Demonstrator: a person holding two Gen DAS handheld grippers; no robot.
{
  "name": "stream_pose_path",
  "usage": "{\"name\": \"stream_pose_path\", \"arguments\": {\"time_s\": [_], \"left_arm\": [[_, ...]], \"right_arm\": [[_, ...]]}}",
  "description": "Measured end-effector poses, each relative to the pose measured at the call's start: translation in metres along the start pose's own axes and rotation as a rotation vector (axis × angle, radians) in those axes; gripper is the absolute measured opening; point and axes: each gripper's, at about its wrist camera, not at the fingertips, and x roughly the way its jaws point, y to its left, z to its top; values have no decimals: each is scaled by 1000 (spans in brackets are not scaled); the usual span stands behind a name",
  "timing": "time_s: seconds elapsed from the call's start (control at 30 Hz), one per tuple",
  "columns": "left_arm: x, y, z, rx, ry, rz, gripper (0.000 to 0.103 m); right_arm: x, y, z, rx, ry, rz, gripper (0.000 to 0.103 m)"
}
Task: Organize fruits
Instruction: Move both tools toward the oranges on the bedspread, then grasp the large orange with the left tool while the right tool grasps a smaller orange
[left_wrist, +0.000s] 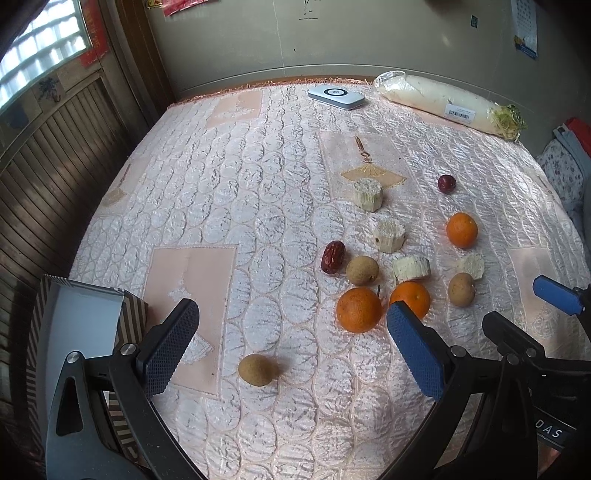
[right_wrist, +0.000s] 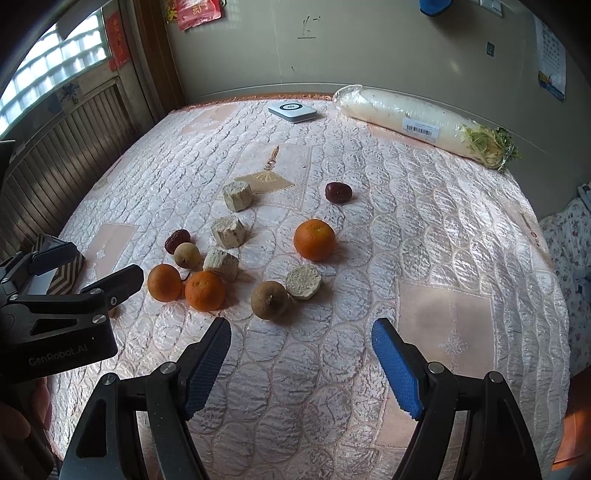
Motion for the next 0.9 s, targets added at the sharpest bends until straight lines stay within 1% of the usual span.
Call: {"name": "stream_pose_path", "arguments": {"time_s": [0.17,0.23,0.37,0.47,0.57,0.63,0.7,0.77,0.8,0.83,0.87,0.9], "left_arm": [[-2,-2,-2,12,-12,6,102],[1,0,-2,5,1,-22,102],[13,7,-6,-37,62,-106,102],[18,12,-7,-58,86,-141,97],[22,13,-7,-48,87,-163,96],[25,11,-5,-32,93,-180,89],[29,8,-4,-16,99,-208,88],[33,3,-1,4,105,-217,88],[35,1,-1,12,109,-223,83],[38,-1,0,17,117,-234,73],[42,-2,0,18,129,-250,67],[45,-2,0,13,140,-275,56]], "right_arm": [[1,3,1,-11,5,-3,77],[1,5,2,-16,5,-1,77],[1,5,1,-21,10,1,77],[1,4,1,-18,13,3,77],[2,3,1,-13,15,8,77],[3,4,0,-13,18,18,73],[4,5,0,-17,23,29,69],[5,7,0,-22,28,37,68],[5,7,-1,-25,29,41,66],[5,8,-1,-29,30,46,64],[5,9,-1,-33,32,52,62],[5,10,-1,-37,33,58,60]]}}
